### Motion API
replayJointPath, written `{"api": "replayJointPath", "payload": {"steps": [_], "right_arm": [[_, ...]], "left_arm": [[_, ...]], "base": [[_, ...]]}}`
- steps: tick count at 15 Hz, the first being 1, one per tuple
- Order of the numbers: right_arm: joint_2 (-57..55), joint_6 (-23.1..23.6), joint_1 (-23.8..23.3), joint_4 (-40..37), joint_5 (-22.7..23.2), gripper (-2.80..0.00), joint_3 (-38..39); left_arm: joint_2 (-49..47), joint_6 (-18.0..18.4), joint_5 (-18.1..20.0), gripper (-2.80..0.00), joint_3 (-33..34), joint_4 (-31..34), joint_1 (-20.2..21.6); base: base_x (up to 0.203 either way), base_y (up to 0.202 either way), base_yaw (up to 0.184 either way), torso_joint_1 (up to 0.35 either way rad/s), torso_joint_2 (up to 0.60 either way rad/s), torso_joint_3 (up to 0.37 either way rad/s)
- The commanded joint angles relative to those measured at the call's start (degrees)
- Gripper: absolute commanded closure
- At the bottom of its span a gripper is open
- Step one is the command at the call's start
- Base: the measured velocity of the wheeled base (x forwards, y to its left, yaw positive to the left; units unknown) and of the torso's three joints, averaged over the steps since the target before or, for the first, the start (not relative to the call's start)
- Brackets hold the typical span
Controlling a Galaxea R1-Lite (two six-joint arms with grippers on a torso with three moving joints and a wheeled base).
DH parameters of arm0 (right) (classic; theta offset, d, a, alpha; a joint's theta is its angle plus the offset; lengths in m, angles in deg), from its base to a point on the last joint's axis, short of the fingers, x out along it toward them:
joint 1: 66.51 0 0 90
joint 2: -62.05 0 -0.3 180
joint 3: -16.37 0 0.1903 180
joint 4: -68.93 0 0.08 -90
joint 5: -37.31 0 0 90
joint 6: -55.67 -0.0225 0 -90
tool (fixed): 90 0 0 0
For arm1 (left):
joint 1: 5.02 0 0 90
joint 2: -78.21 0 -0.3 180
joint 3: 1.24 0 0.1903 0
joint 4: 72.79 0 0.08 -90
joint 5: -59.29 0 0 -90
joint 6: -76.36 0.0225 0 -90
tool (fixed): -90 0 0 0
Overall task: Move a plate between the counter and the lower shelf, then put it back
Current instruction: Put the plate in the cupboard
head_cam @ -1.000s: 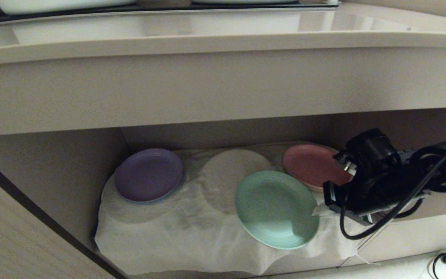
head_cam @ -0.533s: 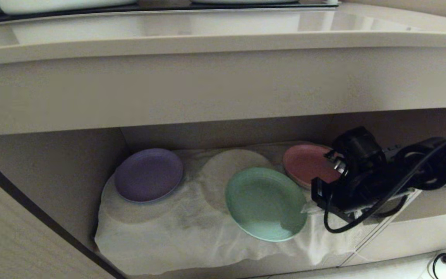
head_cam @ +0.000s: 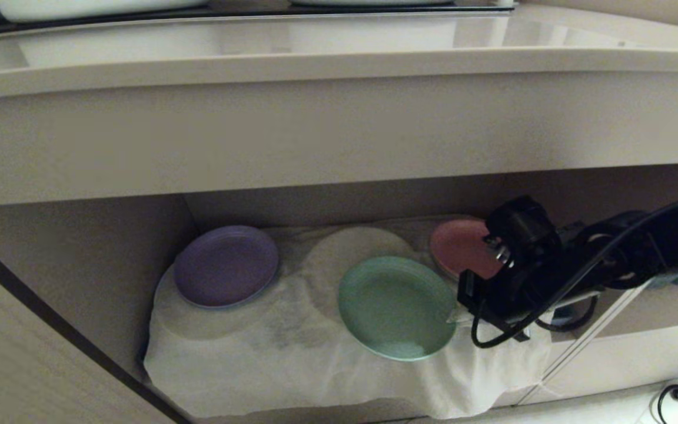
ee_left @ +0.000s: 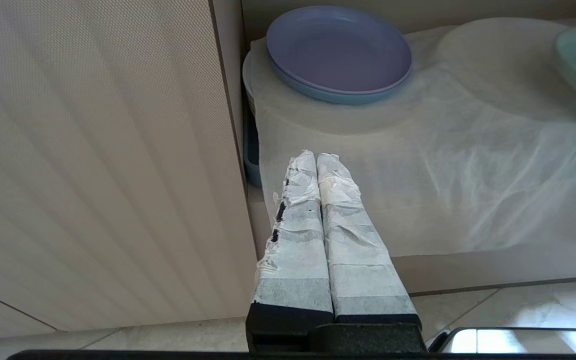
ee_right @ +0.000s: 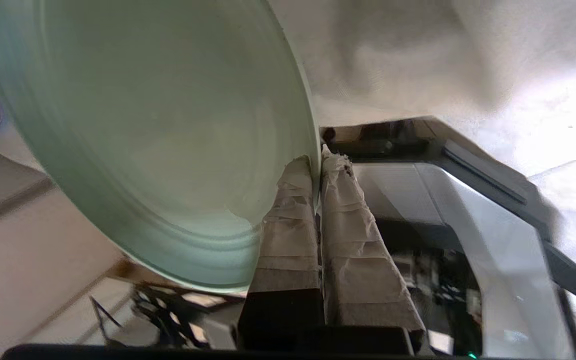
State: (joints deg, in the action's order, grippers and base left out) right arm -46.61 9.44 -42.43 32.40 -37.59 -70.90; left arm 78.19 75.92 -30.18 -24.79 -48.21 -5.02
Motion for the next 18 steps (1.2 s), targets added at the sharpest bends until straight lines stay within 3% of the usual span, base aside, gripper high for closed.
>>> {"api": "replayJointPath", "payload": {"steps": [1,7,18], "right_arm": [[-1.0,-1.7,0.1,0.2,-0.1,0.0,-1.2],[-4.4,-3.2,0.3,0.5,-2.0,0.0,-7.0],[-8.8,-6.2,3.5,3.6,-4.4,0.0,-10.8]], "left_arm": [[0.0,-0.1,0.0,0.0,0.0,0.0,0.0],[0.0,-0.1,0.0,0.0,0.0,0.0,0.0],[0.0,0.0,0.0,0.0,0.0,0.0,0.0]], "base": [[0.0,0.0,0.0,0.0,0.0,0.0],[0.0,0.0,0.0,0.0,0.0,0.0],[0.0,0.0,0.0,0.0,0.0,0.0]]}}
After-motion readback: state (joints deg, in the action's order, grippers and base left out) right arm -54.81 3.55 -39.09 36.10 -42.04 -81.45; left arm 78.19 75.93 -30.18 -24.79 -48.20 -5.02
